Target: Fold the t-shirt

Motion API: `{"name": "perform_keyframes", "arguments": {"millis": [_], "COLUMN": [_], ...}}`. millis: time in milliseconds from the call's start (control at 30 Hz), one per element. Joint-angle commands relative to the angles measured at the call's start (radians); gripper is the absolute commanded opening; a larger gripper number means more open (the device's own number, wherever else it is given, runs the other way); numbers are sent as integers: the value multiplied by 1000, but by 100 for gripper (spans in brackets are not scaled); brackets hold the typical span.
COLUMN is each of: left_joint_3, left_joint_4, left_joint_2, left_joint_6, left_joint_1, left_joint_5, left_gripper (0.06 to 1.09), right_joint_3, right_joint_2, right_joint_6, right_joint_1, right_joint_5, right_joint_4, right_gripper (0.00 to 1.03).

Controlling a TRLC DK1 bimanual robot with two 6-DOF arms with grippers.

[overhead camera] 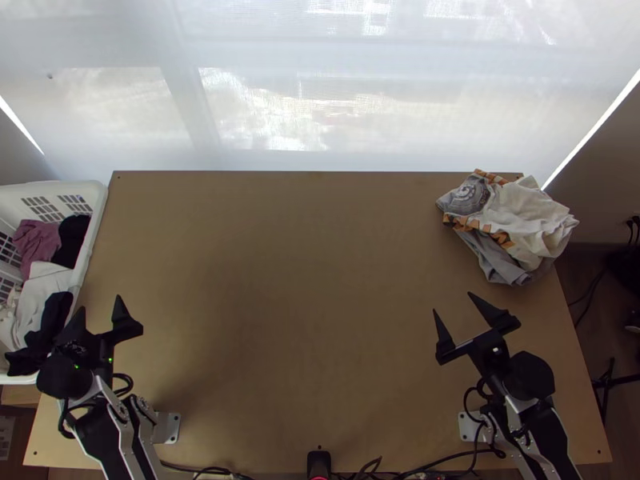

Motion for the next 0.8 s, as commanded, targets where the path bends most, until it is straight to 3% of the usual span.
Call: {"name": "perform_keyframes", "arguments": {"millis": [0, 767], "left_joint_3": [-55, -57], "left_joint_4": [26, -9], "left_joint_2": [-62, -62], "left_joint_6": [-49, 69], "left_joint_1": [-32, -30], "left_joint_5": [-10, -15], "left_gripper": [104, 104], "right_joint_3": [-10, -10], "right_joint_2": [-14, -14], "right_joint_6": [0, 0], "right_joint_1": [40, 40], "right_joint_5": [0, -1], "right_joint_4": [-32, -32], "right_gripper": [98, 98]}}
